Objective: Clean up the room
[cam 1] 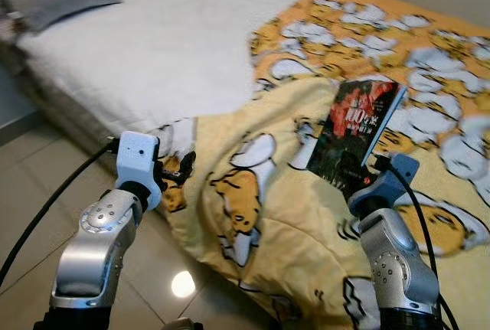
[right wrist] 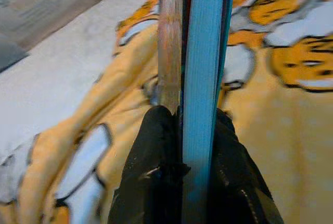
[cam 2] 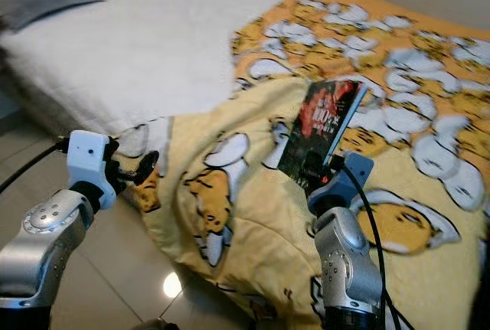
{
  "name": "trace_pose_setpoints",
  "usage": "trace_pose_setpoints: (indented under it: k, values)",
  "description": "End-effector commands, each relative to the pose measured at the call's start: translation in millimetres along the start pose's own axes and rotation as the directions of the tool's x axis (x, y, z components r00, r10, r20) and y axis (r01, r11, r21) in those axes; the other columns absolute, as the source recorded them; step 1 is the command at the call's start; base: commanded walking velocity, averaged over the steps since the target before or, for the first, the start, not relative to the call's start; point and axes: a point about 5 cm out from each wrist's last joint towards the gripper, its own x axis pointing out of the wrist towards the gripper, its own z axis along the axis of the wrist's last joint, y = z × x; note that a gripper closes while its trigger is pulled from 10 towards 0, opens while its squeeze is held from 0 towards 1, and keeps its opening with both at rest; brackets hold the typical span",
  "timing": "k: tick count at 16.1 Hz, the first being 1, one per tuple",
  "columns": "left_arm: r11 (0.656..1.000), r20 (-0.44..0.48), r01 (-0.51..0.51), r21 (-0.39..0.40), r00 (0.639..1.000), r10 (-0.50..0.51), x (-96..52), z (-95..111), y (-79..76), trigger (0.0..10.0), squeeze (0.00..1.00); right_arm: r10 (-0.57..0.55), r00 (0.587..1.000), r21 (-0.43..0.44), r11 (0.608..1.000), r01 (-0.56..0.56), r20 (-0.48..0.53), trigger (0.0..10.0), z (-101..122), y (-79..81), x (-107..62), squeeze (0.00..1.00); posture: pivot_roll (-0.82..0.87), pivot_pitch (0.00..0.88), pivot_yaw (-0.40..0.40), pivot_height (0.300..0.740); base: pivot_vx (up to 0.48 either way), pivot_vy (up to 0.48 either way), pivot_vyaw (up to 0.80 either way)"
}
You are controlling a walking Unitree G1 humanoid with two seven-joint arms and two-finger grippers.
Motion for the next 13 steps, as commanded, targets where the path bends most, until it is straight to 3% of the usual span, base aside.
trace_pose_setpoints:
  k: [1, 3, 6, 9, 13]
  values:
    - [1.000, 0.018, 0.018, 0.021, 1.000, -0.018, 1.3, 5.1, -0.7, 10.0, 0.00, -0.006, 0.998, -0.001, 1.000, 0.006, 0.056, 10.0, 9.9, 0.3, -0.8, 0.00, -0.02, 0.000, -0.020, 0.740, 0.000, 0.000, -0.80]
    - [0.999, 0.051, -0.006, 0.046, 0.999, 0.004, 3.1, 8.5, -0.2, 10.0, 0.00, -0.010, 0.998, 0.012, 1.000, 0.010, 0.062, 10.0, 11.5, 2.6, 0.5, 0.00, -0.02, 0.000, -0.020, 0.740, 0.000, 0.000, -0.80]
    - [0.999, 0.058, -0.016, 0.039, 0.998, 0.013, 6.8, 11.1, -1.7, 10.0, 0.00, 0.013, 0.998, -0.016, 1.000, -0.012, 0.061, 10.0, 13.4, 11.4, 1.0, 0.00, -0.03, 0.000, -0.024, 0.740, 0.000, 0.000, 0.00]
    - [0.998, 0.066, -0.027, 0.063, 0.998, 0.023, 8.6, 12.6, 0.9, 10.0, 0.00, 0.039, 0.999, -0.002, 0.999, -0.039, 0.036, 10.0, 8.9, 16.0, 2.4, 0.00, -0.02, 0.000, -0.021, 0.740, 0.000, 0.314, -0.78]
    - [0.998, 0.063, -0.016, 0.067, 0.998, 0.012, 10.1, 11.2, 1.5, 10.0, 0.00, 0.039, 0.999, -0.020, 0.999, -0.038, 0.021, 10.0, 7.0, 20.5, 5.0, 0.00, -0.04, 0.000, -0.016, 0.740, 0.000, 0.343, 0.00]
